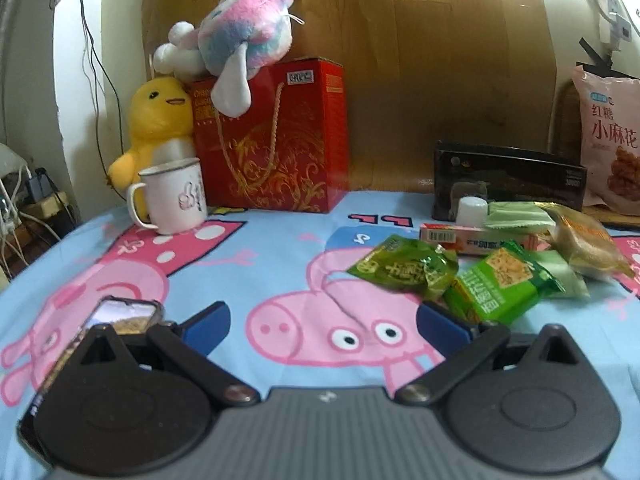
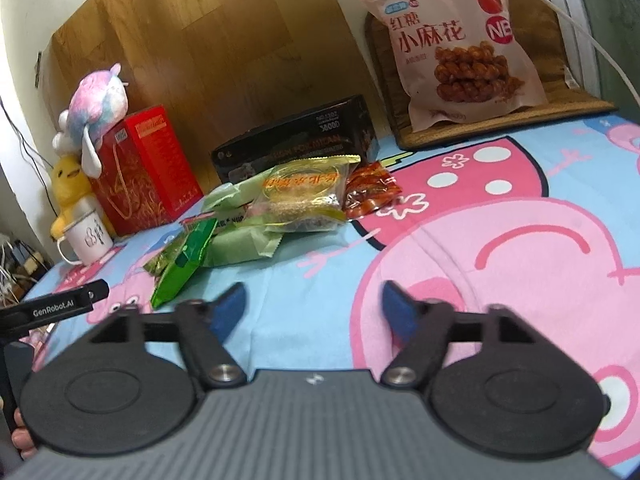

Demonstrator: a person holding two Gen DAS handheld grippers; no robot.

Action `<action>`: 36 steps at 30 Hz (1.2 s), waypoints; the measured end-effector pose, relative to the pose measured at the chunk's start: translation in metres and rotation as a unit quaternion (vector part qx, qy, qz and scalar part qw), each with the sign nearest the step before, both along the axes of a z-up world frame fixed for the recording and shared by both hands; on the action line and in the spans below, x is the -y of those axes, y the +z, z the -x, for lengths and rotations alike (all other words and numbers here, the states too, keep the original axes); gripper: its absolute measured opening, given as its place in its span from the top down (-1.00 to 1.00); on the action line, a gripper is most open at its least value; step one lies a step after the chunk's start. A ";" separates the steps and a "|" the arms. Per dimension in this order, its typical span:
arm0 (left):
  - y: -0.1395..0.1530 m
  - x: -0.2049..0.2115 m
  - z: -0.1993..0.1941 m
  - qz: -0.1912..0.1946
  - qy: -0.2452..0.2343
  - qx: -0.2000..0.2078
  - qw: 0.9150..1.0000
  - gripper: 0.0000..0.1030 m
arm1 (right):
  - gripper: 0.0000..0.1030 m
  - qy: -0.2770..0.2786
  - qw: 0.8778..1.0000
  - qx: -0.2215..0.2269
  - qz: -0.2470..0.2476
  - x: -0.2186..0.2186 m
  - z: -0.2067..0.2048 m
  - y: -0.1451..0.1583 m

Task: Organize snacks
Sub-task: 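Move the right tool toward the green rectangular snack packet, then close the right tool on the green snack packet and lift it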

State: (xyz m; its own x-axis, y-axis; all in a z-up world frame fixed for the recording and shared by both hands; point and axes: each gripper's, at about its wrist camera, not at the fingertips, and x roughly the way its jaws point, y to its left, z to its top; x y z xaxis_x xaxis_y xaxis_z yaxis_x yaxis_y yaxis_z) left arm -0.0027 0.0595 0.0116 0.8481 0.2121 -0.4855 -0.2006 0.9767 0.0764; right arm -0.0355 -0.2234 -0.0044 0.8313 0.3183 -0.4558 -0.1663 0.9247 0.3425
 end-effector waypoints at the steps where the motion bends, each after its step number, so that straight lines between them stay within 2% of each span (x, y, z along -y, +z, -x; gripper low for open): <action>1: -0.001 0.000 -0.001 -0.001 -0.002 -0.002 1.000 -0.95 | -0.05 0.005 1.000 0.000 0.002 -0.001 -0.001 0.000; 3: 0.000 0.001 0.001 -0.003 -0.010 0.004 1.000 -0.90 | 0.25 0.012 1.000 -0.002 0.006 -0.003 -0.004 0.001; 6: -0.002 0.002 0.002 0.000 -0.020 0.007 1.000 -0.85 | 0.45 0.026 1.000 0.002 0.010 -0.009 -0.011 0.005; 17: -0.003 -0.011 0.003 0.053 -0.036 0.009 0.998 -0.82 | 0.41 0.098 0.995 -0.001 -0.002 -0.048 -0.050 0.026; 23: -0.002 -0.016 0.004 0.074 -0.042 0.015 0.996 -0.79 | 0.40 0.128 0.991 -0.038 -0.018 -0.062 -0.072 0.022; 31: -0.002 -0.018 0.003 0.085 -0.051 0.014 0.995 -0.69 | 0.40 0.153 0.985 -0.065 -0.045 -0.077 -0.083 0.019; 36: -0.002 -0.019 0.004 0.089 -0.054 0.017 0.994 -0.69 | 0.52 0.159 0.983 -0.080 -0.041 -0.076 -0.082 0.015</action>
